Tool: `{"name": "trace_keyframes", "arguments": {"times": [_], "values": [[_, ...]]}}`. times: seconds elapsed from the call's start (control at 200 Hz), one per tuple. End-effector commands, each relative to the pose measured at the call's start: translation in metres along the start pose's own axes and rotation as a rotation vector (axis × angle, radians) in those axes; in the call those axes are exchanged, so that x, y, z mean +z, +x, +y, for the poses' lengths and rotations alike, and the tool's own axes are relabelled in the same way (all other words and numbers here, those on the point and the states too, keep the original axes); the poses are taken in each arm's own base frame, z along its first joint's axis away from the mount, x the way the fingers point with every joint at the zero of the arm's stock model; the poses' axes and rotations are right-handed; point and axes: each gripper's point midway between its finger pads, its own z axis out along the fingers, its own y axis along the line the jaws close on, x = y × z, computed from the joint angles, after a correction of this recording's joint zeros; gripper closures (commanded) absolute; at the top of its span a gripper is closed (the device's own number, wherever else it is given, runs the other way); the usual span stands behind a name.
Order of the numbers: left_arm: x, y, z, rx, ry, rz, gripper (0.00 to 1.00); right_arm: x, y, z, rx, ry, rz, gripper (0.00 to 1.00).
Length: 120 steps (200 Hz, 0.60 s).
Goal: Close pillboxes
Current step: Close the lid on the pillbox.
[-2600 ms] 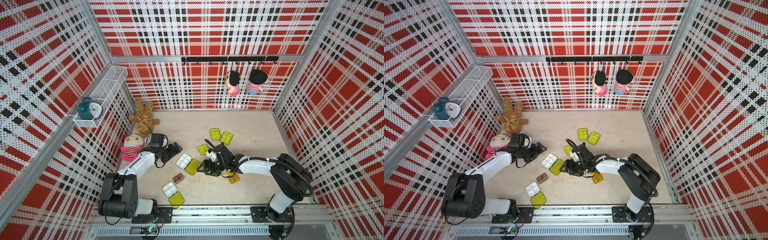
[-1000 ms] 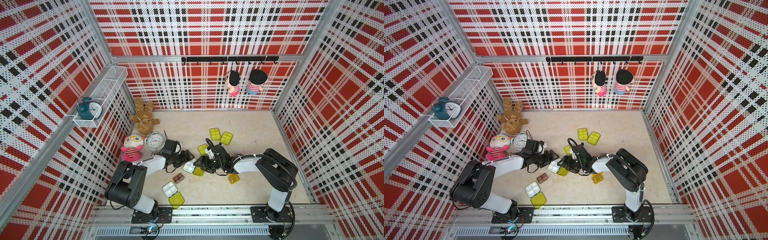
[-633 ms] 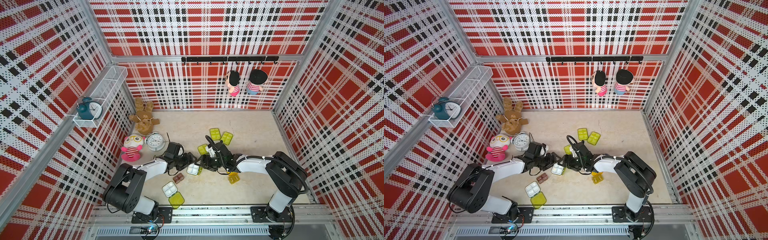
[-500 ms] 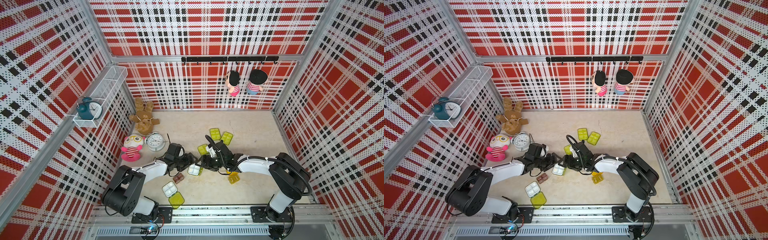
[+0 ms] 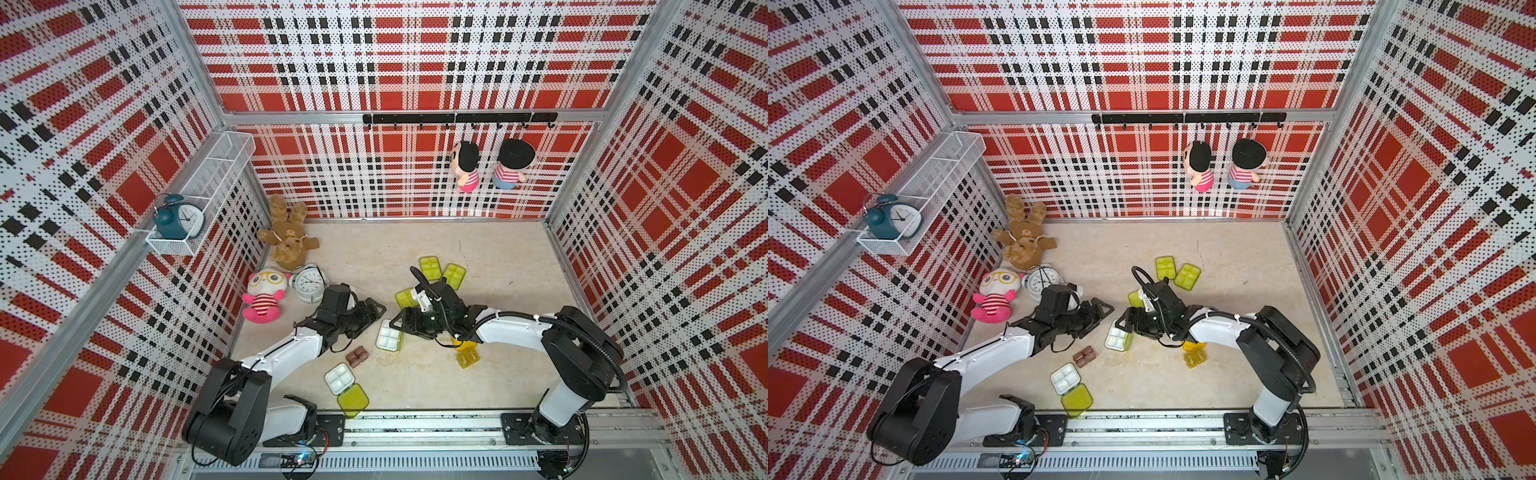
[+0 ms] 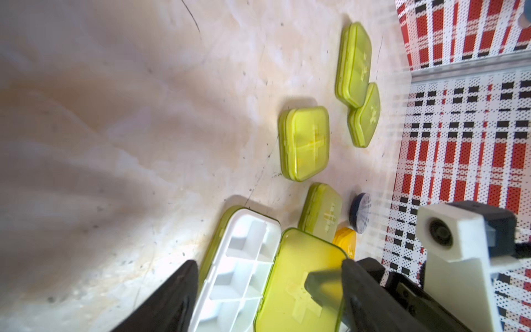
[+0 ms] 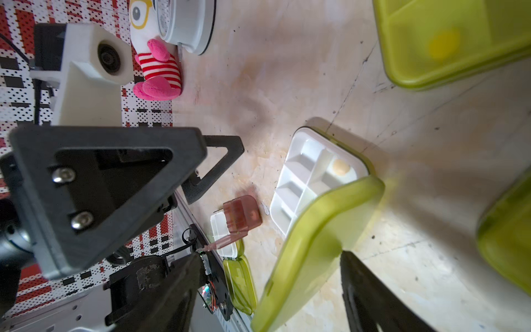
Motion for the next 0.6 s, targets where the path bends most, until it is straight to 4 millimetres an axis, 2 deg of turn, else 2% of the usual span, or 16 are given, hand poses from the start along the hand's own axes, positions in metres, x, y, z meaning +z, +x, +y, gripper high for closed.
{"name": "trace_keyframes", "arguments": {"times": [0.0,0.225,0.401,0.596], "values": [[-0.009,-0.003,0.012,-0.017,-0.024,-0.012,0.19,0.002,-0.008,0.014,-0.029,-0.032,-0.012,0.21],[-0.022,-0.015,0.022,-0.036,-0.014,-0.034,0.19,0.007,-0.012,0.017,-0.027,-0.037,-0.009,0.20],[-0.020,-0.015,0.025,-0.033,-0.022,-0.022,0.19,0.008,-0.010,0.014,-0.016,-0.036,-0.010,0.20],[-0.015,-0.015,0.021,-0.019,-0.008,-0.001,0.19,0.008,-0.010,0.012,-0.009,-0.035,-0.013,0.20]]}}
